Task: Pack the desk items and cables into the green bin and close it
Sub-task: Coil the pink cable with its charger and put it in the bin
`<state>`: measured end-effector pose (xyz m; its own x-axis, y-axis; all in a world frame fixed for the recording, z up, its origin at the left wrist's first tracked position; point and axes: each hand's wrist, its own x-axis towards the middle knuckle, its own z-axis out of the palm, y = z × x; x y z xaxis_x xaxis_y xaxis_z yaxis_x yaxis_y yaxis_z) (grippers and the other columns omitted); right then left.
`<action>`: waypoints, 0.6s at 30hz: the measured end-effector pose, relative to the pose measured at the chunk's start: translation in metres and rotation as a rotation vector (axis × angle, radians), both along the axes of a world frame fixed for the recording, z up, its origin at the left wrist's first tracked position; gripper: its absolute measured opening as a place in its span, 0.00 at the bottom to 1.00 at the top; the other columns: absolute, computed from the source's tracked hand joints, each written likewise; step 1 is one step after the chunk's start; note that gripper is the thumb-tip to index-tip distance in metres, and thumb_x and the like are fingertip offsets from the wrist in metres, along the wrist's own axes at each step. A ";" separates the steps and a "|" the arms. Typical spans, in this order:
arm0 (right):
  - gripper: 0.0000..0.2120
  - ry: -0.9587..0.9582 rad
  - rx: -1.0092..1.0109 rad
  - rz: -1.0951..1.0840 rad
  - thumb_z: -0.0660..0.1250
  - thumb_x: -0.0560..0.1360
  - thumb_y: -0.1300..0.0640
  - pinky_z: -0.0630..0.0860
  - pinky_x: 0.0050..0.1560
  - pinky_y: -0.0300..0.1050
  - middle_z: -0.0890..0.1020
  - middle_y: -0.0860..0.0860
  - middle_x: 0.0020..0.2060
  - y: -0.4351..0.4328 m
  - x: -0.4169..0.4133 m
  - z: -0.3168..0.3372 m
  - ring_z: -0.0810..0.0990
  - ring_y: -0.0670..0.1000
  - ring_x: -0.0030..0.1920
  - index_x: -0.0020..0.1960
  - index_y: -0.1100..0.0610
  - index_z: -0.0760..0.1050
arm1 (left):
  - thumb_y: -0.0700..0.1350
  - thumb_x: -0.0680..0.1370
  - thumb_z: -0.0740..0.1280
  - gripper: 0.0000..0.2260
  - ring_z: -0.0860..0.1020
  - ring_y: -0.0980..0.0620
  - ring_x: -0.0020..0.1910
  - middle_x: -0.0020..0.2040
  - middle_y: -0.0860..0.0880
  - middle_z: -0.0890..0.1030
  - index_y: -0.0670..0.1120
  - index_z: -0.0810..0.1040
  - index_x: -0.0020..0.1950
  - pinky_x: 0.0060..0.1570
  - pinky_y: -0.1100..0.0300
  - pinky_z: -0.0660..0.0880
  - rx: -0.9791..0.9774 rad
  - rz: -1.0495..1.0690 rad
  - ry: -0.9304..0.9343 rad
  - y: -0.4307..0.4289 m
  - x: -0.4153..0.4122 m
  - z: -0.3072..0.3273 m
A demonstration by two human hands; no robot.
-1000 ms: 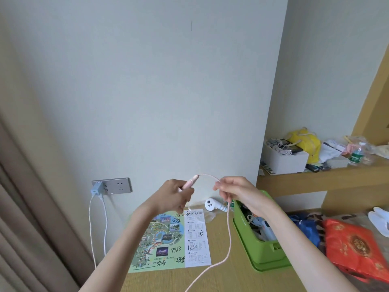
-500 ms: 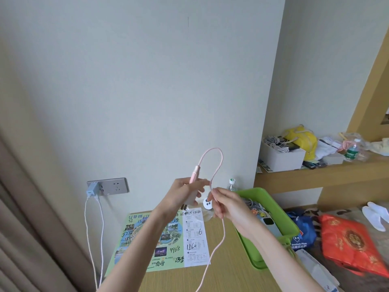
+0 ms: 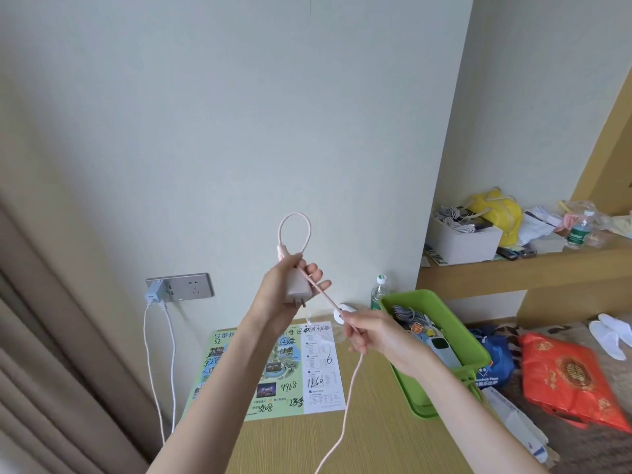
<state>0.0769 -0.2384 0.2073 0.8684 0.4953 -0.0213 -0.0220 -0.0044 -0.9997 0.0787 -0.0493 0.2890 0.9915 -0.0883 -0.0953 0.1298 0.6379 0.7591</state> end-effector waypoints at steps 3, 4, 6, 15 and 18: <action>0.19 0.052 -0.017 -0.024 0.73 0.70 0.41 0.72 0.50 0.49 0.67 0.51 0.26 -0.006 0.002 -0.014 0.67 0.51 0.29 0.36 0.56 0.76 | 0.39 0.79 0.61 0.09 0.71 0.56 0.24 0.31 0.50 0.73 0.44 0.73 0.39 0.27 0.63 0.76 -0.127 -0.071 0.040 0.015 -0.002 0.001; 0.18 0.065 -0.019 -0.033 0.73 0.70 0.42 0.72 0.51 0.50 0.66 0.51 0.27 -0.008 0.003 -0.016 0.67 0.51 0.30 0.36 0.56 0.75 | 0.40 0.79 0.61 0.08 0.70 0.57 0.24 0.32 0.50 0.72 0.44 0.73 0.40 0.25 0.65 0.73 -0.118 -0.096 0.037 0.020 -0.002 0.001; 0.14 0.080 0.009 -0.036 0.71 0.72 0.46 0.70 0.53 0.52 0.68 0.50 0.27 -0.013 0.005 -0.016 0.69 0.50 0.30 0.36 0.55 0.77 | 0.40 0.80 0.61 0.08 0.68 0.57 0.24 0.31 0.51 0.71 0.44 0.74 0.42 0.24 0.66 0.70 0.035 -0.105 0.014 0.027 -0.002 -0.003; 0.11 -0.192 -0.055 -0.121 0.61 0.80 0.59 0.70 0.37 0.41 0.74 0.50 0.28 -0.006 0.012 0.042 0.71 0.48 0.30 0.44 0.60 0.80 | 0.46 0.76 0.71 0.11 0.72 0.51 0.26 0.32 0.48 0.75 0.37 0.83 0.48 0.28 0.60 0.73 0.809 -0.201 -0.049 0.028 -0.005 -0.021; 0.11 -0.312 -0.100 -0.154 0.62 0.80 0.61 0.70 0.33 0.38 0.74 0.52 0.27 0.001 0.009 0.057 0.72 0.48 0.28 0.45 0.63 0.80 | 0.54 0.74 0.73 0.18 0.72 0.51 0.26 0.31 0.49 0.76 0.38 0.83 0.49 0.29 0.63 0.73 0.882 -0.290 -0.100 0.017 -0.011 -0.020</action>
<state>0.0858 -0.2377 0.2642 0.9051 0.3667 0.2151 0.2762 -0.1226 -0.9533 0.0674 -0.0322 0.2691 0.9494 -0.2698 -0.1609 0.1013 -0.2218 0.9698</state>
